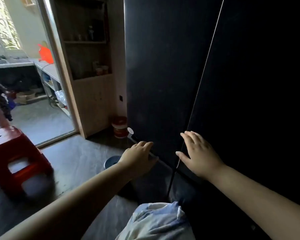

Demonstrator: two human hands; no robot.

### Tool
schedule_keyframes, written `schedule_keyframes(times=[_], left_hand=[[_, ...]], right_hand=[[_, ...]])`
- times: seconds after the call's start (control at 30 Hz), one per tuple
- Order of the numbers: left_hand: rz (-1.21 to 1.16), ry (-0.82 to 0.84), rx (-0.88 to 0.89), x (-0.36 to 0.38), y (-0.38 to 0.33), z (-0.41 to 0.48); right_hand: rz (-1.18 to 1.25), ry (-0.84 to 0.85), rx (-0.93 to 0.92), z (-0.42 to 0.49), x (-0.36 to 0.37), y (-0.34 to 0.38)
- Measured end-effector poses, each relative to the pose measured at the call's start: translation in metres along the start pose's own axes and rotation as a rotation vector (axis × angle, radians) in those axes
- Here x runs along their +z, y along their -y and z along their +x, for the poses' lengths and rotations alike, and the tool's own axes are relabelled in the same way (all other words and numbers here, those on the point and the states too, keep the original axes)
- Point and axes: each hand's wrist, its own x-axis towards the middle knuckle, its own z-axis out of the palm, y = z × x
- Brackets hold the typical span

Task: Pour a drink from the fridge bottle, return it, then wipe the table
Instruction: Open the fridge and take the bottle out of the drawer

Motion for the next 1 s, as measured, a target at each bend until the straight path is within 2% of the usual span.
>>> schedule_keyframes(times=[0.23, 0.4, 0.5, 0.7, 0.83, 1.0], left_hand=[[-0.161, 0.107, 0.084, 0.043, 0.063, 0.112], [-0.521, 0.282, 0.005, 0.09, 0.097, 0.156], [-0.883, 0.396, -0.172, 0.119, 0.104, 0.163], [-1.71, 0.628, -0.758, 0.18, 0.091, 0.164], [-2.046, 0.545, -1.011, 0.221, 0.075, 0.171], [-2.216, 0.333, -1.161, 0.25, 0.052, 0.178]], right_hand=[[-0.259, -0.09, 0.026, 0.083, 0.045, -0.018], [-0.566, -0.143, -0.118, 0.108, 0.075, -0.028], [-0.684, -0.116, -0.072, 0.112, 0.09, -0.035], [-0.823, -0.05, -0.062, 0.112, 0.105, -0.058], [-0.846, -0.079, -0.106, 0.113, 0.11, -0.07], [-0.902, -0.115, -0.165, 0.113, 0.114, -0.081]])
